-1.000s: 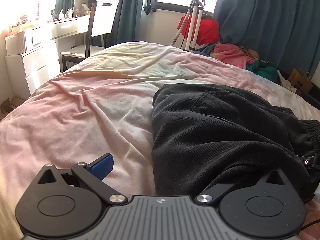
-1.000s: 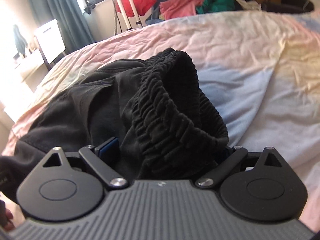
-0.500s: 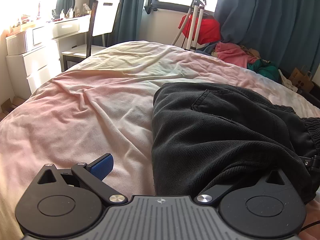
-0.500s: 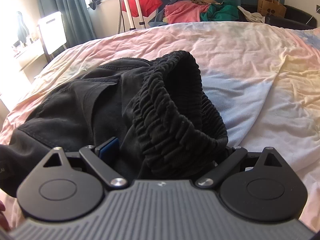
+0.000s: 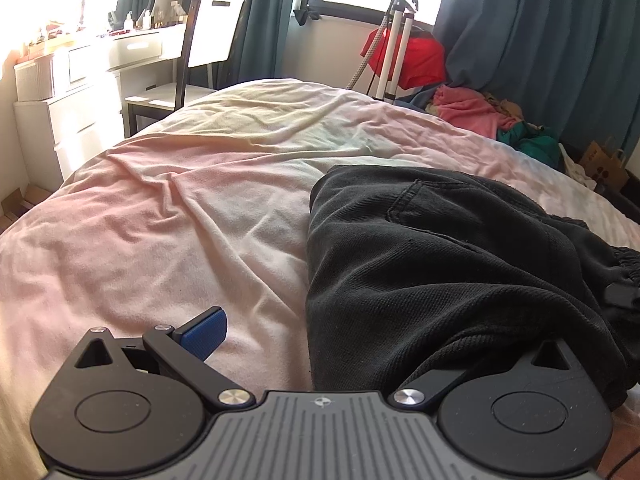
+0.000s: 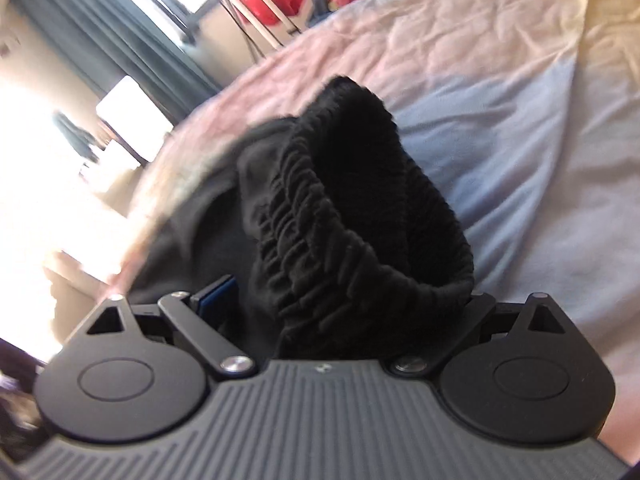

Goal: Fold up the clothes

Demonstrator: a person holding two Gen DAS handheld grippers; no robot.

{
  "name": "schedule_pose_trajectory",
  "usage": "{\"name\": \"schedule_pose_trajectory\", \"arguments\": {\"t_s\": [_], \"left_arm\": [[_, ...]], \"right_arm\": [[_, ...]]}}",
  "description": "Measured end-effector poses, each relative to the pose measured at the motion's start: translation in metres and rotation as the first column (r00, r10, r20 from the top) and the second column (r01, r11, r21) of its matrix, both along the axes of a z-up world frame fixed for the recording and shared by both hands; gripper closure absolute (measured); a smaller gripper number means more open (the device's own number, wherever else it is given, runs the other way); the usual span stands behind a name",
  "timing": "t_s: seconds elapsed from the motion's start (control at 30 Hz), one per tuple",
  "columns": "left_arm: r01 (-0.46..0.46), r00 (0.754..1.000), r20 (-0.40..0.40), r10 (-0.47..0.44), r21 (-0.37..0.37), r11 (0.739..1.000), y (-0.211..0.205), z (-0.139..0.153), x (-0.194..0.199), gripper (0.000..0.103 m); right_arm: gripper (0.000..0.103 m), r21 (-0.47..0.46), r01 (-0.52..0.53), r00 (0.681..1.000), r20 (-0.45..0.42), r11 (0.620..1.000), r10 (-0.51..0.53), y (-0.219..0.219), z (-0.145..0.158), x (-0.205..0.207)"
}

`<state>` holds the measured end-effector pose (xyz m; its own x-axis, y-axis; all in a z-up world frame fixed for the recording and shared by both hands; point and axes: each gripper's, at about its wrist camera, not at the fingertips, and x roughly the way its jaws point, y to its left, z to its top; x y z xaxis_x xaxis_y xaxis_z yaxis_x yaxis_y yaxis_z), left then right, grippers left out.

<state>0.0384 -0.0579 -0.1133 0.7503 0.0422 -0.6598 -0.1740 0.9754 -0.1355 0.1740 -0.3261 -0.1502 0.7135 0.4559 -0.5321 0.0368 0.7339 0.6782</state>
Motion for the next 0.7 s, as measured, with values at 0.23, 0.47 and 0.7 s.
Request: {"name": "schedule_pose_trajectory", "arguments": {"t_s": [0.23,0.47,0.7], "left_arm": [[-0.021,1.000,-0.013,0.021,-0.032,0.999,0.006,-0.002,0.002,0.000],[-0.019,1.000,-0.014,0.019,-0.029,0.999,0.006,-0.002,0.003,0.000],[-0.028,0.999,-0.021,0.027,-0.051,0.998,0.008,-0.003,0.004,0.000]], "right_arm": [[0.006,0.141,-0.035,0.996,0.082,0.989,0.024,-0.001,0.013,-0.008],[0.006,0.085,0.011,0.996,-0.086,0.996,-0.003,0.006,-0.026,0.006],[0.047,0.242,0.041,0.998,-0.048,0.969,-0.030,-0.016,-0.016,-0.007]]}}
